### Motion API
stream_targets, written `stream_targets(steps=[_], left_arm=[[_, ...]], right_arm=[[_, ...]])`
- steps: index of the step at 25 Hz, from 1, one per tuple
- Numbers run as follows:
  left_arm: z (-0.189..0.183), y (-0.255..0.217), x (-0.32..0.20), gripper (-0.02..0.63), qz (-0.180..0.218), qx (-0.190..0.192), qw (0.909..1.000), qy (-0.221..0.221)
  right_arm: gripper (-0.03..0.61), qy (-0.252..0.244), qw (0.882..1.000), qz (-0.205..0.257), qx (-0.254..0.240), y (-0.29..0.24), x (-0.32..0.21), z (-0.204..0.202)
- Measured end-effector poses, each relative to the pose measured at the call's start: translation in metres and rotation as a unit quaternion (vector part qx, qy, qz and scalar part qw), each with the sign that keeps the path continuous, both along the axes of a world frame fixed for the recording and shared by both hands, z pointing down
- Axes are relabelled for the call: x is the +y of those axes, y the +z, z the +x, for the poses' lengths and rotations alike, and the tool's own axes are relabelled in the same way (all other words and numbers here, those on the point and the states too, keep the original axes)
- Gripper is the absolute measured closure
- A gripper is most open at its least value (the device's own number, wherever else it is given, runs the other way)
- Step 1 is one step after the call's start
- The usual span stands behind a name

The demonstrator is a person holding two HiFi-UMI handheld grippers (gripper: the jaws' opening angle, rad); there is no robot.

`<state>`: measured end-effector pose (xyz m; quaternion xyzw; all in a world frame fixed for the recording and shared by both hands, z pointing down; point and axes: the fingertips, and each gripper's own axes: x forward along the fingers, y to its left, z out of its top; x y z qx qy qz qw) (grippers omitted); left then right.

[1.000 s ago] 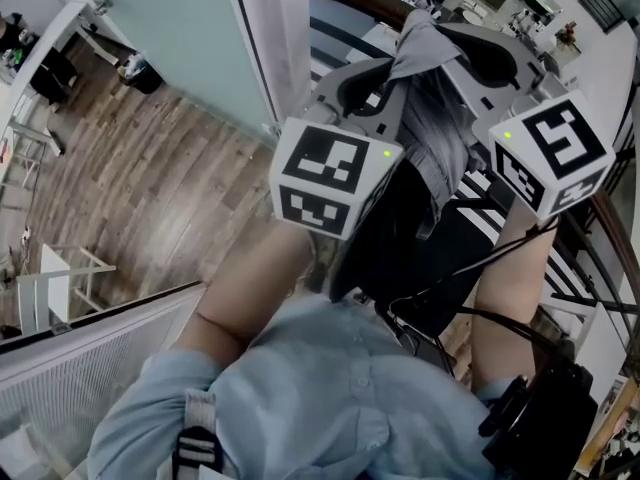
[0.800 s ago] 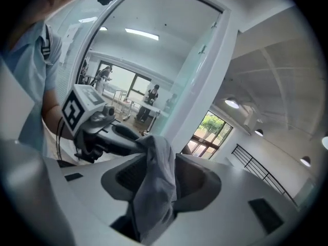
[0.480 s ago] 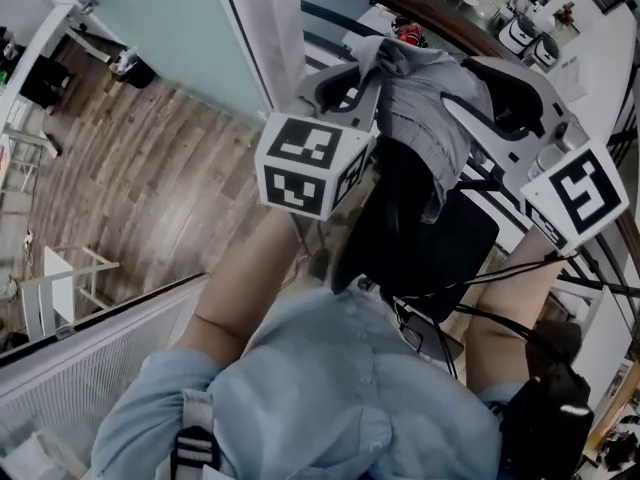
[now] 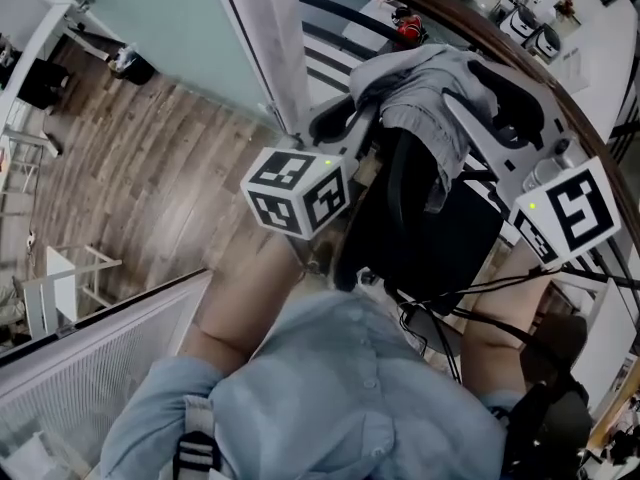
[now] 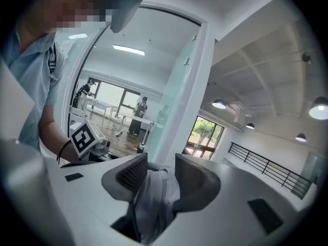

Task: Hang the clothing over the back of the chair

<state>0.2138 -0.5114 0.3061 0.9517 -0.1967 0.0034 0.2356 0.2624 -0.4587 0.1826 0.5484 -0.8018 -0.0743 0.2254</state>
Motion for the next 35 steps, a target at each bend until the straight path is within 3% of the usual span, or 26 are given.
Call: stream_targets(steps=[5, 13, 20, 27, 30, 35], left_arm=[[-0.015, 0.02, 0.016, 0.529, -0.03, 0.022, 0.9993, 0.002], [-0.044, 0.026, 0.025, 0.529, -0.014, -0.01, 0.9994, -0.029], [-0.072, -0.031, 0.042, 0.529, 0.082, -0.007, 0.9945, -0.065], [-0.059, -0.1, 0.085, 0.545, 0.193, 0.023, 0.9781, -0.073], [-0.043, -0.113, 0.097, 0.56, 0.212, 0.033, 0.9745, -0.065], [-0.03, -0.131, 0.11, 0.586, 0.233, 0.052, 0.9687, -0.066]], right_arm=[[0.402, 0.0, 1.0, 0.007, -0.006, 0.009, 0.008, -0.01], [0.402, 0.008, 0.999, 0.028, -0.035, 0.01, 0.03, -0.016], [0.402, 0.059, 0.993, 0.07, -0.077, 0.004, 0.059, -0.01], [0.416, 0.145, 0.966, 0.141, -0.163, -0.001, 0.095, -0.006], [0.449, 0.145, 0.96, 0.159, -0.18, -0.007, 0.098, -0.017], [0.531, 0.159, 0.953, 0.202, -0.16, -0.026, 0.107, -0.027]])
